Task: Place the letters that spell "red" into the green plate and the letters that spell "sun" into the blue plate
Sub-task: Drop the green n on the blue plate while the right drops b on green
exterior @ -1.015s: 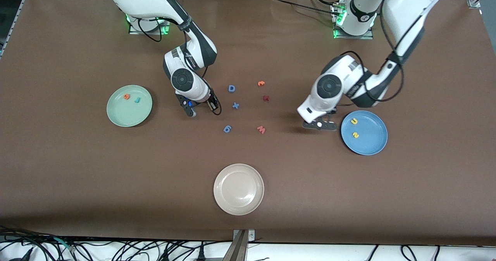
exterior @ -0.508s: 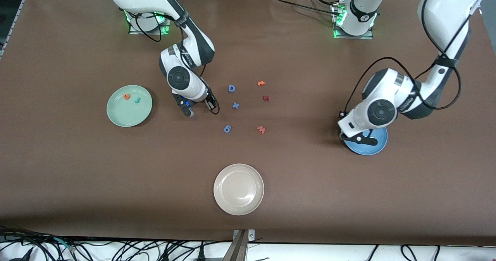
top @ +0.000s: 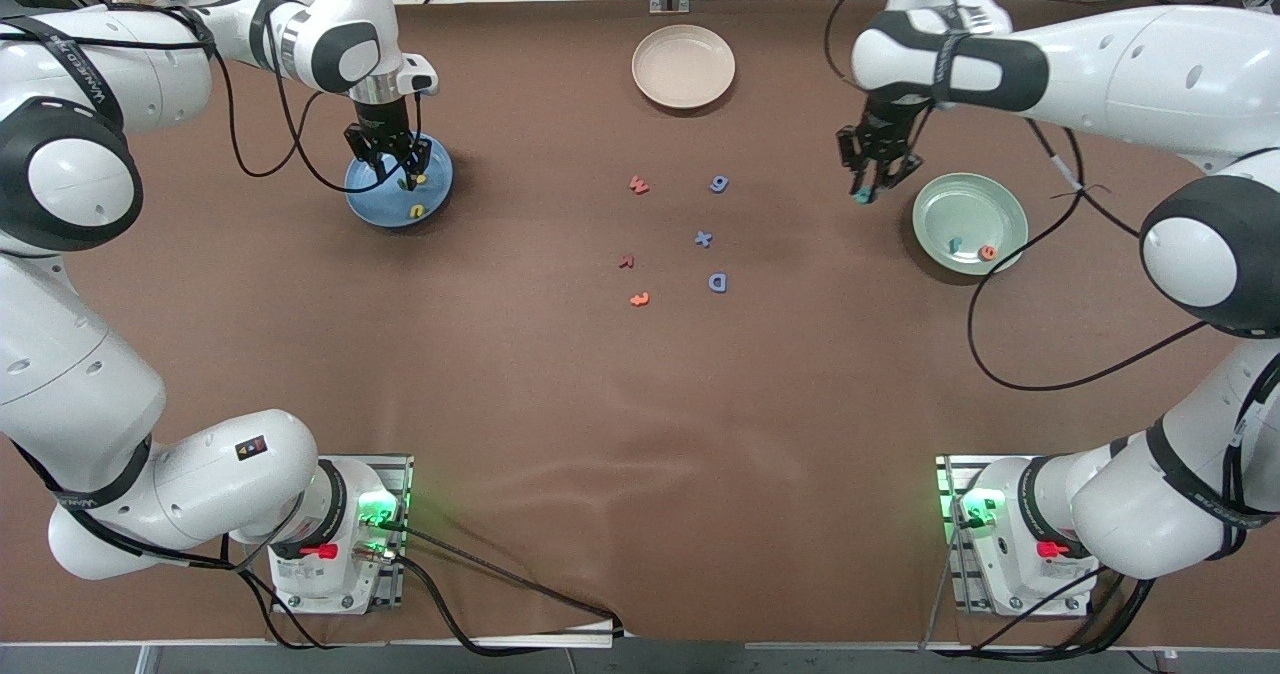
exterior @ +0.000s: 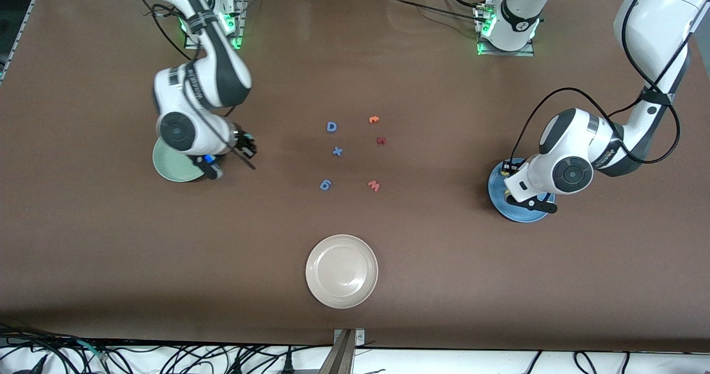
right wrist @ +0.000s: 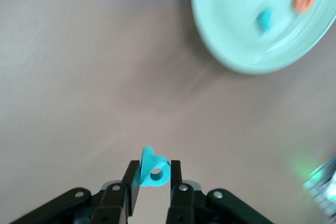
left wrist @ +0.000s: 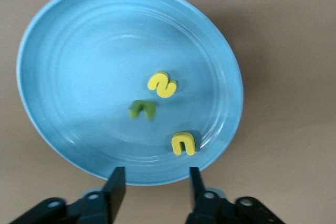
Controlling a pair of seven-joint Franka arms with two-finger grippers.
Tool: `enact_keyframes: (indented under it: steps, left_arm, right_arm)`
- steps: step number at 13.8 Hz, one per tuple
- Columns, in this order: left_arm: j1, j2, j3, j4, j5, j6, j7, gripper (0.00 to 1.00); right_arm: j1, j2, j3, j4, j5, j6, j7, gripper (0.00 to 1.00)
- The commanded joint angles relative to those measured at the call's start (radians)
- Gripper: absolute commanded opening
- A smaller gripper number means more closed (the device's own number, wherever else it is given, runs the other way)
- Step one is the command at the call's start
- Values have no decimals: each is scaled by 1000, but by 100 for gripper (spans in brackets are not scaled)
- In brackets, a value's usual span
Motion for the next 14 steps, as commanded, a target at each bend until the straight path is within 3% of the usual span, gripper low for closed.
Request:
enact_keyframes:
  steps: [1,6,11,14]
  left_arm:
    - [23,-46,-1,26,-21,-52,29,100]
    - [83,-96,-7,199,-35,-226,39,100]
    - [126,-101,-13,323,-38,-325,40,100]
    - [172,-119,-16,330,-77,-328,68,100]
  right_arm:
    - [4,-8,-110,-7,12,-47,-218,23]
    - [-4,81,-244,-20,12,18,-506,24]
    - [-85,152,-249,-52,16,95,-688,24]
    - [-85,187,-247,-53,16,135,-692,24]
